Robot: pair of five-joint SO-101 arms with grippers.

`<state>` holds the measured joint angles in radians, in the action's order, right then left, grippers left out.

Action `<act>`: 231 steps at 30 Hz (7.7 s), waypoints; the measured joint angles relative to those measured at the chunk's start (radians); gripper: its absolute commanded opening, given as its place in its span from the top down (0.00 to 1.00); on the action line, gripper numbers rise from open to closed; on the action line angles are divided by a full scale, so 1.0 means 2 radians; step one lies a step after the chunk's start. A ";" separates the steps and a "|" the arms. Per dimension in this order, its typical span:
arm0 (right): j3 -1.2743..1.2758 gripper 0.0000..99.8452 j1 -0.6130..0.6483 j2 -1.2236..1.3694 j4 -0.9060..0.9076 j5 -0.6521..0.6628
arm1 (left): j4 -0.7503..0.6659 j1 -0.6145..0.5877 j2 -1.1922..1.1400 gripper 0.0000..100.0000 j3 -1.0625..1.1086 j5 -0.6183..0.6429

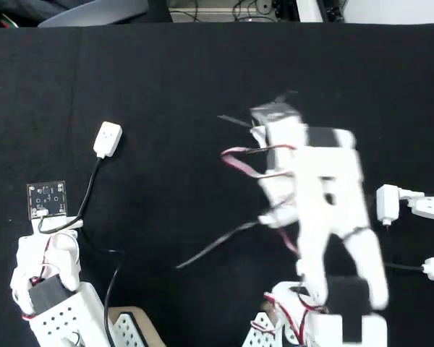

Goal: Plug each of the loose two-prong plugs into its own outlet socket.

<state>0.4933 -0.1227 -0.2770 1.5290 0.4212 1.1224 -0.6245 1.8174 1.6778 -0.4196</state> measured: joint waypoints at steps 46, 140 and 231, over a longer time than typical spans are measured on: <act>-0.318 0.77 -0.338 0.026 0.099 0.143 | 0.000 0.000 0.000 0.92 0.000 0.000; -0.108 0.83 0.348 0.259 -0.220 0.276 | 0.000 0.000 0.000 0.92 0.000 0.000; 0.294 0.90 0.366 -0.083 -0.475 0.223 | 0.000 0.000 0.000 0.92 0.000 0.000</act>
<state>1.0810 0.6091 -0.4427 0.5792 0.8677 1.1224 -0.6245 1.8174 1.6778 -0.4196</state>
